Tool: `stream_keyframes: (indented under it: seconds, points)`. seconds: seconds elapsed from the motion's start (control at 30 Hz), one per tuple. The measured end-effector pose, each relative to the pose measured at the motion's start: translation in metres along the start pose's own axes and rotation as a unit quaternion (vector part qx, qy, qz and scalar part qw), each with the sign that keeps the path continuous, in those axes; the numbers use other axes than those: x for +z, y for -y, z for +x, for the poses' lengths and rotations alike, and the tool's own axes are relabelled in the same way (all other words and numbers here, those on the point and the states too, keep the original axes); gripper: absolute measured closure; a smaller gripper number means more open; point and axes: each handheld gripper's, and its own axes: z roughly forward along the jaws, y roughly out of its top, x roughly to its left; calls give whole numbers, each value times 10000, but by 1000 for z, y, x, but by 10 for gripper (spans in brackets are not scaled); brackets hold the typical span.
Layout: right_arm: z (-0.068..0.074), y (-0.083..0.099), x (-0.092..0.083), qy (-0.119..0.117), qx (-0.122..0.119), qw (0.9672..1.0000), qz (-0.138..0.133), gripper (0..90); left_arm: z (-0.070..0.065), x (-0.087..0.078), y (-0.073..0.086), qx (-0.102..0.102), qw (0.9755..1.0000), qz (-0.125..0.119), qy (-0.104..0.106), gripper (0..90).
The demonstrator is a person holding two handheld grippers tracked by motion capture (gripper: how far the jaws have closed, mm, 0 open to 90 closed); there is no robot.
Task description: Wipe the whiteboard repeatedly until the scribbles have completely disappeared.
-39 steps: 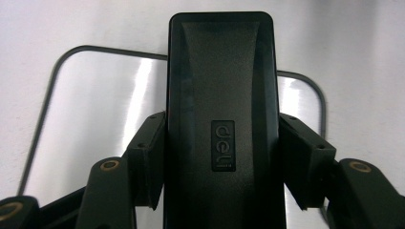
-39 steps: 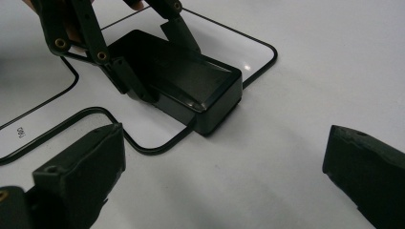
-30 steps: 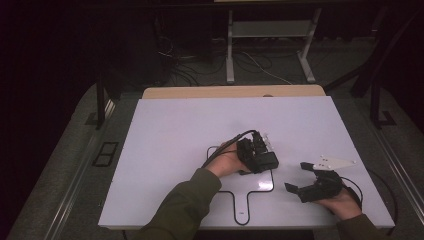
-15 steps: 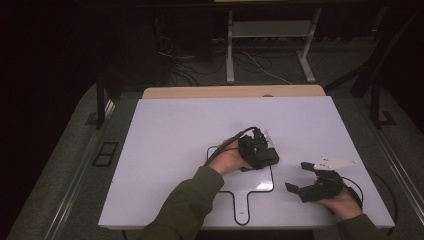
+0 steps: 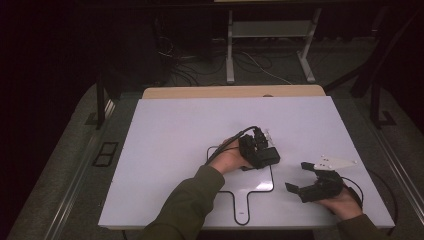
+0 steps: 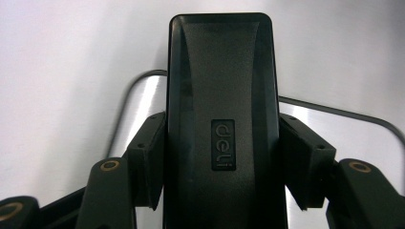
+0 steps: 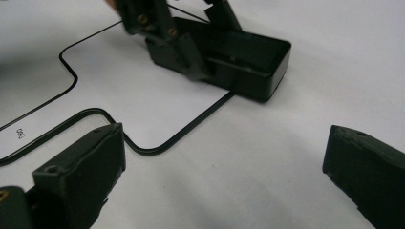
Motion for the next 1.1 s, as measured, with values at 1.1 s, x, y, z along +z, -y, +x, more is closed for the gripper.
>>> stream_keyframes:
  seconds: [1.1]
  points:
    - [-1,0,0,-13,18,10000,-10,0,-2,-1,4,-152,9997,-178,60,390]
